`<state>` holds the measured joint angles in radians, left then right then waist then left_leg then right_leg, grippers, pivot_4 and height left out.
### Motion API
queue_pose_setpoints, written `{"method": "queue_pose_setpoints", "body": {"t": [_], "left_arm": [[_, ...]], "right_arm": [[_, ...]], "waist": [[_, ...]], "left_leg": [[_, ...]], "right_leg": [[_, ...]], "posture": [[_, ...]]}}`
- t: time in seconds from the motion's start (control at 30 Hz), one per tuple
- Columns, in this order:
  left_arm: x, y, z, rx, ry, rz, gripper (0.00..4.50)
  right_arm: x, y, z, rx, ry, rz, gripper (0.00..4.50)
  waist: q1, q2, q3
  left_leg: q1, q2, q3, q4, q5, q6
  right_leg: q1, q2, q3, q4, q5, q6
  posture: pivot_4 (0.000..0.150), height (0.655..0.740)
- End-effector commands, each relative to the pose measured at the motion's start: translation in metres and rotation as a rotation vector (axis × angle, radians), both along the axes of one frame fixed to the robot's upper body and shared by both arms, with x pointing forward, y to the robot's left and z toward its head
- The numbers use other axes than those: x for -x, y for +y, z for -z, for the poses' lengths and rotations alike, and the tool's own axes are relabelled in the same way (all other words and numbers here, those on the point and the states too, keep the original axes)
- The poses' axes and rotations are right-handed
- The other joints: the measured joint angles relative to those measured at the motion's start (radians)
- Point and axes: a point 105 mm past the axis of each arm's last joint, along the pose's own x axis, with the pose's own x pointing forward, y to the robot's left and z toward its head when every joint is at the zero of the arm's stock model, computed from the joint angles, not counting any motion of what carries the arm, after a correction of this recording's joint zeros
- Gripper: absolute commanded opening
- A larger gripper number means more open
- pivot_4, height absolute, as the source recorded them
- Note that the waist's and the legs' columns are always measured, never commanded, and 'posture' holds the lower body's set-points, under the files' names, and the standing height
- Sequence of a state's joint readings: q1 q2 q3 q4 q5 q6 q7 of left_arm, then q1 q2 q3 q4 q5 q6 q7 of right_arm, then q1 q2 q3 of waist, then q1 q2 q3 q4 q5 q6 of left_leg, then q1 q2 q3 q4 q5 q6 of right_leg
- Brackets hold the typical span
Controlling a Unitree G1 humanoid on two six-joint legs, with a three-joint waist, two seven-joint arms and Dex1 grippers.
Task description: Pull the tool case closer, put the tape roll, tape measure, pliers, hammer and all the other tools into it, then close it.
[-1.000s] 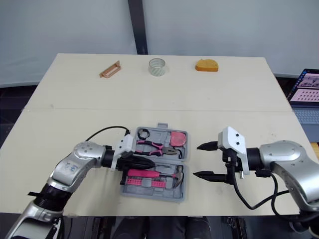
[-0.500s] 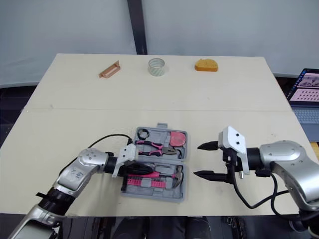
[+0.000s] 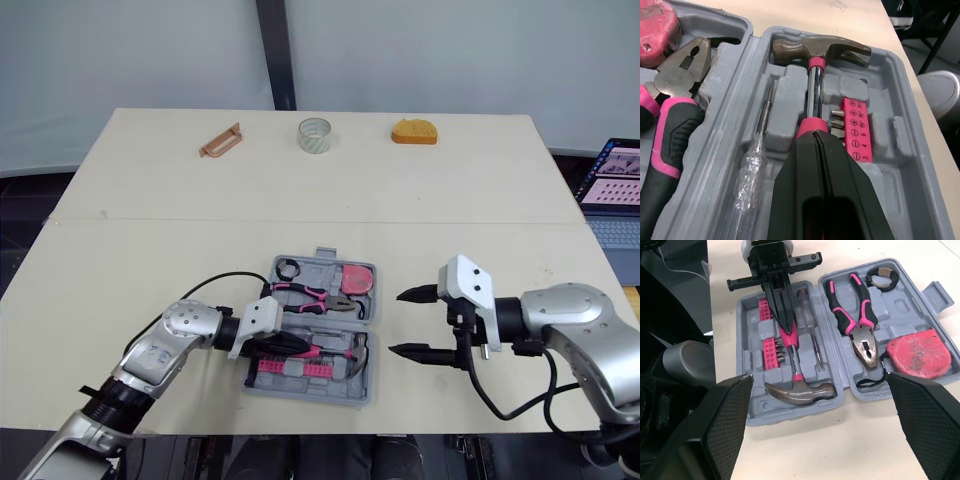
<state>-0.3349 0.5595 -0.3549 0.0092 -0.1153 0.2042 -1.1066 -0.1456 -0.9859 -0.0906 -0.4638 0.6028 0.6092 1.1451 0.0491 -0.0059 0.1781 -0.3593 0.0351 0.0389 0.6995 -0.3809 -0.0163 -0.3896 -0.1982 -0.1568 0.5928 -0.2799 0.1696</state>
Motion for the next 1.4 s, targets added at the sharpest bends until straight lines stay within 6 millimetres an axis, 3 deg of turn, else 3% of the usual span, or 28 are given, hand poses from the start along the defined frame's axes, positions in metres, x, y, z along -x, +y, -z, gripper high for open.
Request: {"method": "queue_pose_setpoints", "body": {"t": [0.03,0.6,1.17,1.3,1.4], "left_arm": [[0.014,0.005,0.023,-0.092,0.036,0.040,0.05],[0.023,0.019,0.056,-0.288,-0.041,0.139,0.05],[0.030,0.021,0.076,-0.302,0.006,0.132,0.05],[0.030,0.017,0.072,-0.257,0.026,0.110,0.05],[0.024,0.009,0.052,-0.150,0.056,0.056,0.05]], "right_arm": [[0.000,-0.002,-0.008,0.011,-0.039,-0.009,4.50],[-0.001,-0.003,-0.009,0.015,-0.044,-0.008,4.50],[-0.002,-0.004,-0.009,0.014,-0.049,-0.001,4.50],[-0.003,-0.005,-0.009,0.012,-0.049,0.002,4.50],[-0.004,-0.006,-0.009,0.007,-0.047,0.010,4.50]], "waist": [[-0.001,0.000,0.000],[-0.001,0.006,-0.010],[-0.001,0.013,-0.026],[-0.001,0.014,-0.026],[-0.002,0.014,-0.026]], "left_leg": [[0.000,0.000,0.000,0.000,0.000,0.000],[0.009,0.000,-0.001,-0.002,-0.001,0.002],[0.018,0.000,0.000,-0.005,-0.002,0.003],[0.022,0.000,0.000,-0.006,-0.003,0.003],[0.023,0.000,0.000,-0.007,-0.003,0.003]], "right_leg": [[0.000,0.000,0.000,0.000,0.000,0.000],[0.012,0.000,-0.001,-0.004,0.000,0.000],[0.020,0.000,0.000,-0.007,0.000,0.000],[0.023,0.000,-0.001,-0.008,0.000,0.000],[0.025,0.000,-0.001,-0.009,0.000,0.000]], "posture": [[0.150,0.7400],[0.150,0.7400],[0.150,0.7400],[0.150,0.7400],[0.150,0.7400]]}}
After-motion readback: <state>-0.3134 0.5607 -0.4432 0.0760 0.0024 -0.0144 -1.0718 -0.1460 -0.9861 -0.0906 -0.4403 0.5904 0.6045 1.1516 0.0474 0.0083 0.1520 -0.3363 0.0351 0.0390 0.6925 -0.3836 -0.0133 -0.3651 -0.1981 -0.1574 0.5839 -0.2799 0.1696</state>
